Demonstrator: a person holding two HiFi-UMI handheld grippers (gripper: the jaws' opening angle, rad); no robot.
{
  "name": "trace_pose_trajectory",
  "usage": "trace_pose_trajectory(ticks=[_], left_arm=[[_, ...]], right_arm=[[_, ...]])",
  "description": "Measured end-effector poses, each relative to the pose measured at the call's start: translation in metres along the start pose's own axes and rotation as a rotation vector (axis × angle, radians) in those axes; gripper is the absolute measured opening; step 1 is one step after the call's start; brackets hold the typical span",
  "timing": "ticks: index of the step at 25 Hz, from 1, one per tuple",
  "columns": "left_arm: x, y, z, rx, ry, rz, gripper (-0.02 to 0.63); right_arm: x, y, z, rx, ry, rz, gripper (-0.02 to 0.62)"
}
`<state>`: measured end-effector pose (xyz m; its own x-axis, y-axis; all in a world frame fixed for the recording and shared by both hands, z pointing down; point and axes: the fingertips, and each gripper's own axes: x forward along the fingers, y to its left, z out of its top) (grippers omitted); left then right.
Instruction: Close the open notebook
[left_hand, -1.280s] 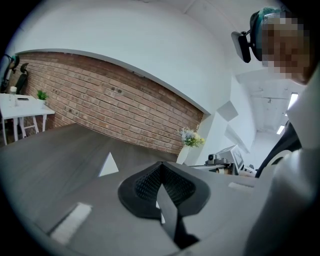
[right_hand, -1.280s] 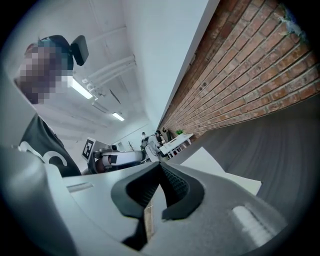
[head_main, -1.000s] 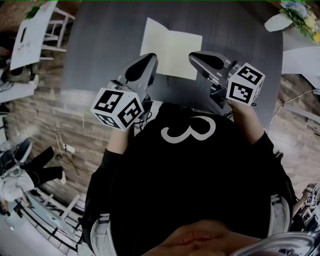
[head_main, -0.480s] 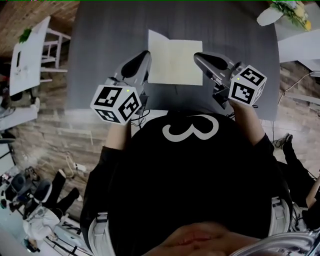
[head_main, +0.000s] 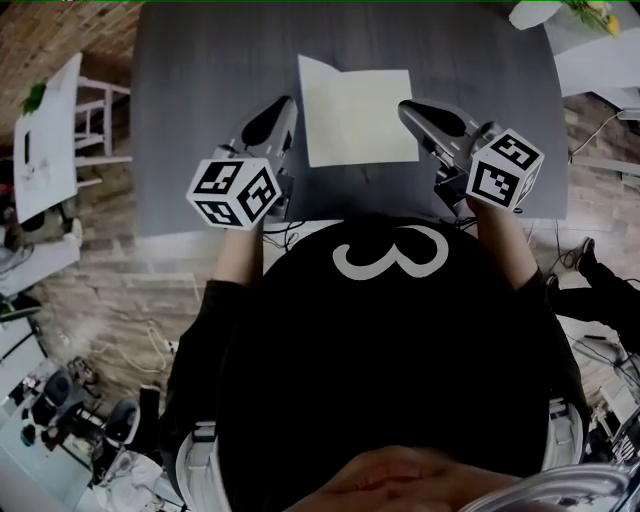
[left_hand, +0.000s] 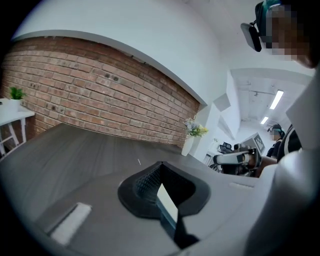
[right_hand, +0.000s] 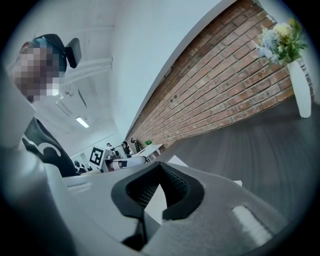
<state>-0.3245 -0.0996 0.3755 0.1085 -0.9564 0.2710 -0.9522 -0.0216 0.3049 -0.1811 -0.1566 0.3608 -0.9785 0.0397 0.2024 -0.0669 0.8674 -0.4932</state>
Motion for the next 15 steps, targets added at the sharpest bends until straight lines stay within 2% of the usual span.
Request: trace_pose_trajectory(ticks=[15], left_arm=[[0.026,0.032,-0.064,-0.009,0.093,-0.069,0.015]], right_arm=[[-0.008,-0.011,-0.033,0.059,-0.016,-0.093,0.002]])
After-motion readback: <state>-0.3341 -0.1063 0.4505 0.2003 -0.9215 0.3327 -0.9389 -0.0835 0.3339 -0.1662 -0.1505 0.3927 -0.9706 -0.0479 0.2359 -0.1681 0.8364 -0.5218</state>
